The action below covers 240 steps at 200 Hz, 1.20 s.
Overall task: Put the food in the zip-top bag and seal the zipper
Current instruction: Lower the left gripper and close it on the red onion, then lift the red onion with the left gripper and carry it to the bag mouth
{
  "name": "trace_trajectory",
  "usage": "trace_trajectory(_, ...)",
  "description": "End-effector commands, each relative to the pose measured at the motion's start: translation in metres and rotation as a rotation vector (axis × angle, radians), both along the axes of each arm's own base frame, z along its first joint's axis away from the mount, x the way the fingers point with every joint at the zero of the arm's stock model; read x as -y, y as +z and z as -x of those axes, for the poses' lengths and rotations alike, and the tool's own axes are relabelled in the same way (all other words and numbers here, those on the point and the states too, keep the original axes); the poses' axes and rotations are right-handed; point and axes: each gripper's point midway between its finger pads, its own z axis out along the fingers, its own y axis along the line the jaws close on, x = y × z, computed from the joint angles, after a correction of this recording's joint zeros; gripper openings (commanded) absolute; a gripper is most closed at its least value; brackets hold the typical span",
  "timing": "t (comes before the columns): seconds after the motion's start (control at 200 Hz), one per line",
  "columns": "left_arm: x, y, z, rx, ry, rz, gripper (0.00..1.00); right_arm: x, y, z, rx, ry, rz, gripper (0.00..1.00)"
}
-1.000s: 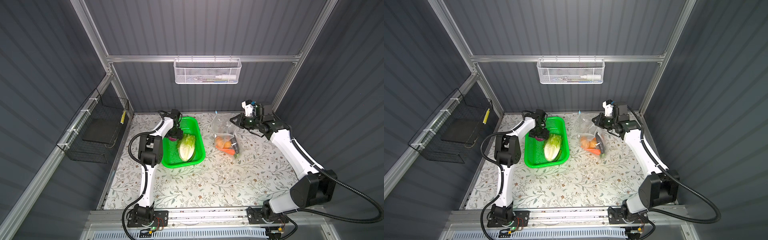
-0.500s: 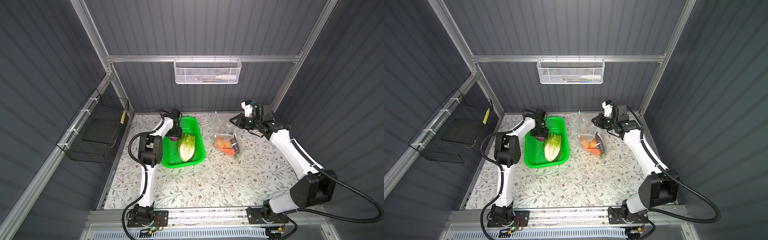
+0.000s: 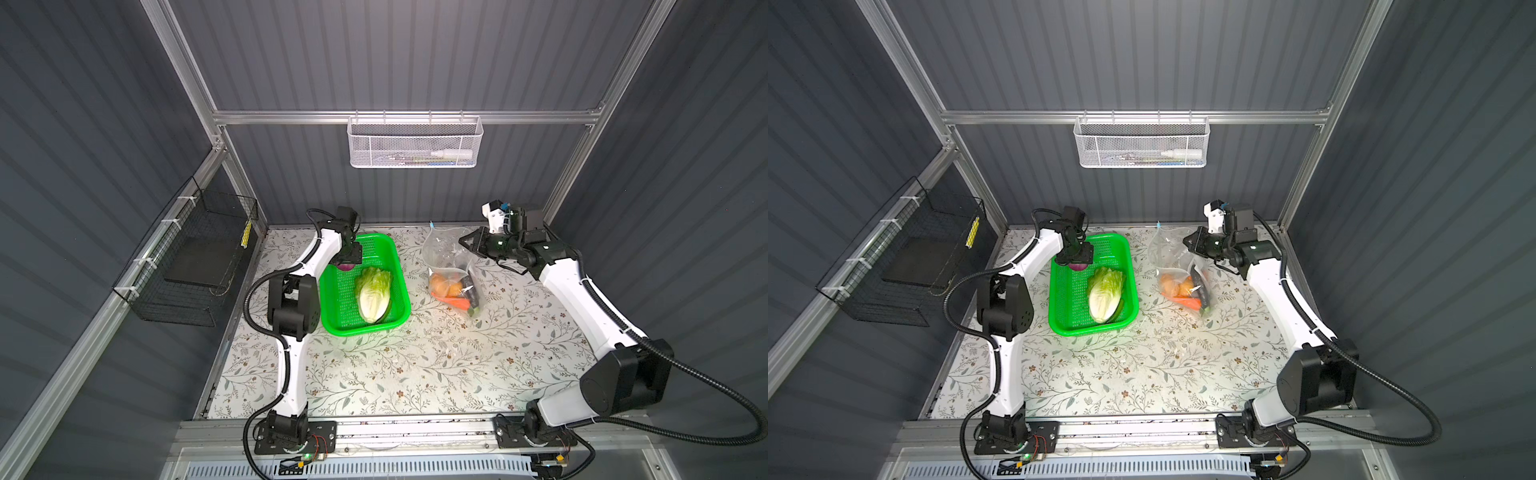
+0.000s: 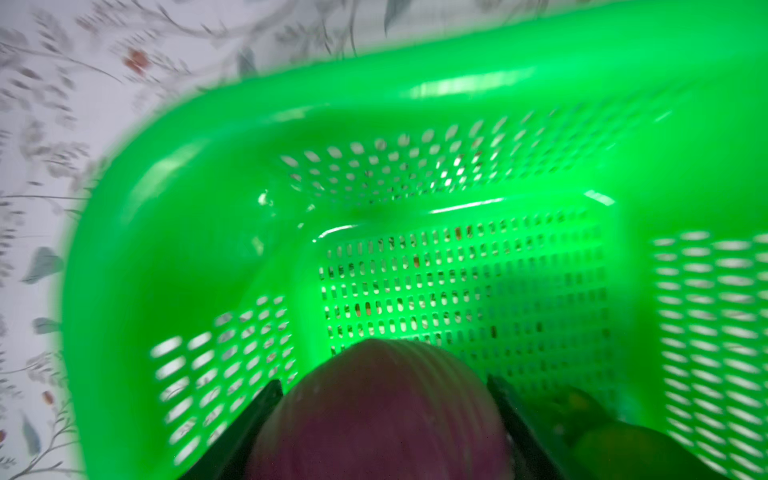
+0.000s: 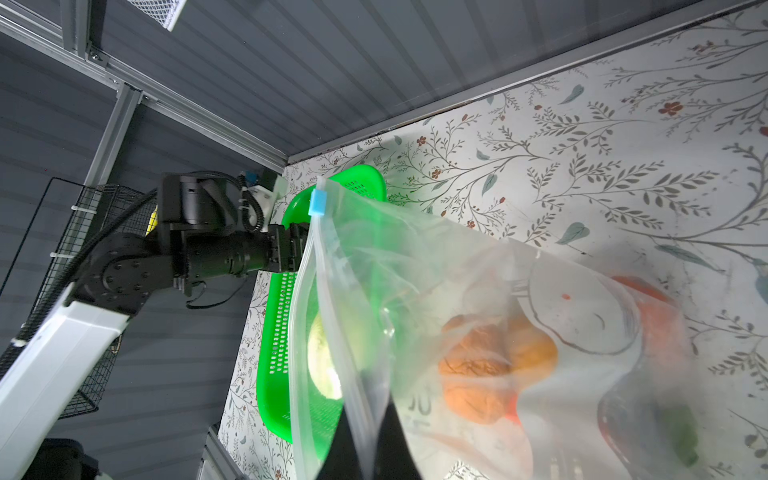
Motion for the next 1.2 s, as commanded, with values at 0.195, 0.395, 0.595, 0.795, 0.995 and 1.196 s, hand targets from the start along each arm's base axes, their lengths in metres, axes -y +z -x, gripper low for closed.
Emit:
trace_trajectory(0.195,0.04,0.11,0.003,0.213,0.035,0.346,0.64,-0.003,0.011,-0.003,0.036,0.005,-0.011,0.0)
trace_trajectory(0.395,0.105,0.176,0.014,0.321,-0.031,0.664,0.62,-0.001,0.009,-0.002,0.03,-0.013,-0.022,0.0)
trace_trajectory(0.595,0.19,0.213,0.049,0.32,-0.189,0.845,0.61,0.005,0.013,-0.007,0.062,-0.063,-0.019,0.0)
trace_trajectory(0.795,0.264,0.229,0.086,0.249,-0.418,0.989,0.61,0.005,0.01,-0.008,0.048,-0.068,-0.028,0.0)
trace_trajectory(0.995,0.303,0.204,0.114,0.161,-0.532,0.944,0.6,0.006,0.016,-0.006,0.071,-0.079,-0.043,0.0)
trace_trajectory(1.196,0.304,0.172,0.114,0.123,-0.505,0.855,0.6,0.005,0.022,-0.001,0.085,-0.066,-0.049,0.0)
